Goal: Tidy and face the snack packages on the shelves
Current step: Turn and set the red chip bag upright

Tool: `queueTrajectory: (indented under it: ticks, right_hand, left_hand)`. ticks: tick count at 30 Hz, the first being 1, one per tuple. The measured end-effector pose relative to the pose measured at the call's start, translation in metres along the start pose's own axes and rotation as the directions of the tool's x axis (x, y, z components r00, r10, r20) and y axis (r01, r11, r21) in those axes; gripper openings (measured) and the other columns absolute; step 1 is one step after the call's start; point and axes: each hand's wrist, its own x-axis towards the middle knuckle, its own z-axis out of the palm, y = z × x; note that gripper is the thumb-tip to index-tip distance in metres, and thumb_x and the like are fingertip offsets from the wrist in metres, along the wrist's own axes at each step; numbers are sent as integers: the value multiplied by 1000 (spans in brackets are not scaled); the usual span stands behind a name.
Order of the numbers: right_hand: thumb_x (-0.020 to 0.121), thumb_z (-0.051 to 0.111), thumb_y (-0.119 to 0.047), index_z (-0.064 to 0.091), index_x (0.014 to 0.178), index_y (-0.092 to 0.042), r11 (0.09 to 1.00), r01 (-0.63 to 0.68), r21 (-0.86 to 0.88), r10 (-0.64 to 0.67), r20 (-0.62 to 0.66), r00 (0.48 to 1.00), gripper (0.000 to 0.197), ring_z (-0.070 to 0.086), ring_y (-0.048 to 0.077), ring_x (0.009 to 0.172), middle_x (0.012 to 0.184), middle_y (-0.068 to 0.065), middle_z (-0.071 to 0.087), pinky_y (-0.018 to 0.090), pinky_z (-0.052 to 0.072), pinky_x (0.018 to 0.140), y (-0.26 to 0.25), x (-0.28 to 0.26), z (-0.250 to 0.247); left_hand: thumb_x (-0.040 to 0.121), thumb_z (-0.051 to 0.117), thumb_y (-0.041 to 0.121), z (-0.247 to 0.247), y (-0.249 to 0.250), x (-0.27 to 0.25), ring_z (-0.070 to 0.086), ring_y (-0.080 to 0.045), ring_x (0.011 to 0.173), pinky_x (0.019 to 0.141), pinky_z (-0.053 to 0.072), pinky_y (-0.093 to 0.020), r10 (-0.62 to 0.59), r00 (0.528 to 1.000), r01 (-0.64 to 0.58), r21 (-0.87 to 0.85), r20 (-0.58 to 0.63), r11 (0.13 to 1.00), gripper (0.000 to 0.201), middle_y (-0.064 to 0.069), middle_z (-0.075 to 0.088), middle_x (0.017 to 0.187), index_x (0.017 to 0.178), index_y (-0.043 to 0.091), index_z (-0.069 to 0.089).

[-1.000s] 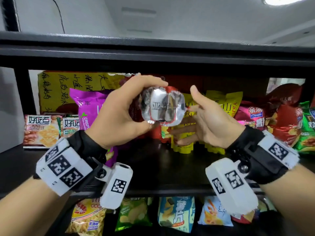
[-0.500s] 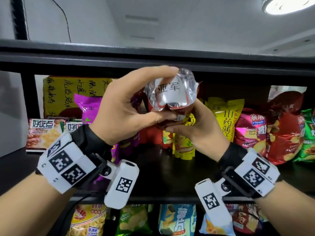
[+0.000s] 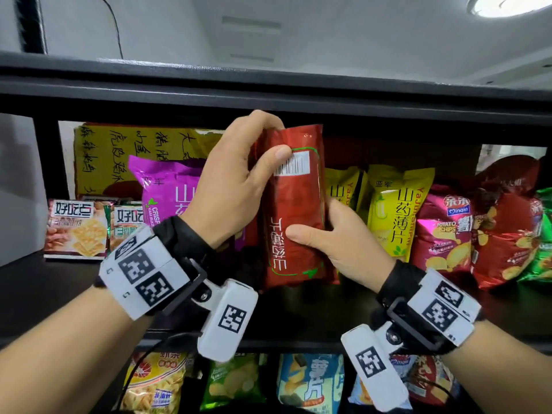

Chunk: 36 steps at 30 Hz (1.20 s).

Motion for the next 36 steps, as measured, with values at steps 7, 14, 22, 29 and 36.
queueTrajectory:
  ticks: [7, 14, 22, 29, 36]
  right_hand:
    - [81, 73, -34, 63, 113, -17, 956, -199, 216, 205, -4, 979, 38, 74, 17, 90, 102, 3, 76, 30, 59, 75, 4, -2, -7]
    - [96, 57, -41, 70, 106, -7, 711, -567, 415, 578, 114, 808, 38, 75, 28, 73, 99, 20, 75, 40, 63, 60, -20, 5, -15]
    - [90, 17, -78, 58, 115, 0, 692, -675, 256, 646, 198, 737, 92, 46, 16, 41, 61, 9, 54, 21, 36, 39, -6, 6, -33]
    - [87, 53, -51, 68, 117, -23, 870, -412, 272, 396, 114, 911, 43, 67, 12, 113, 121, -4, 72, 44, 48, 102, 16, -7, -21]
    - [93, 50, -37, 57, 132, -18, 813, -379, 442, 334, 179, 925, 44, 61, 21, 124, 131, 5, 66, 43, 51, 101, 20, -10, -13]
  left_hand:
    - [80, 34, -22, 1, -22, -16, 47, -12, 134, 112, 42, -32, -136, 940, 133, 32, 314, 991, 91, 0, 38, 147, 154, 32, 31]
    - [78, 85, 24, 5, -35, -35, 8, -12, 155, 125, 14, -34, -32, 763, -65, 125, 646, 990, 90, 5, 20, 166, 153, 34, 35]
    - [71, 79, 50, 8, -34, -35, 67, 8, 99, 86, 49, -9, -242, 905, 292, -97, 350, 952, 39, 27, 72, 107, 107, 42, 66]
    - [88, 70, 41, 23, -35, -38, 73, -8, 100, 87, 56, -27, -397, 856, 491, -277, 332, 826, 23, 12, 76, 111, 110, 32, 67]
    - [79, 70, 57, 33, -43, -49, 72, -16, 107, 100, 52, -44, -461, 808, 579, -348, 368, 737, 43, 5, 75, 115, 113, 29, 69]
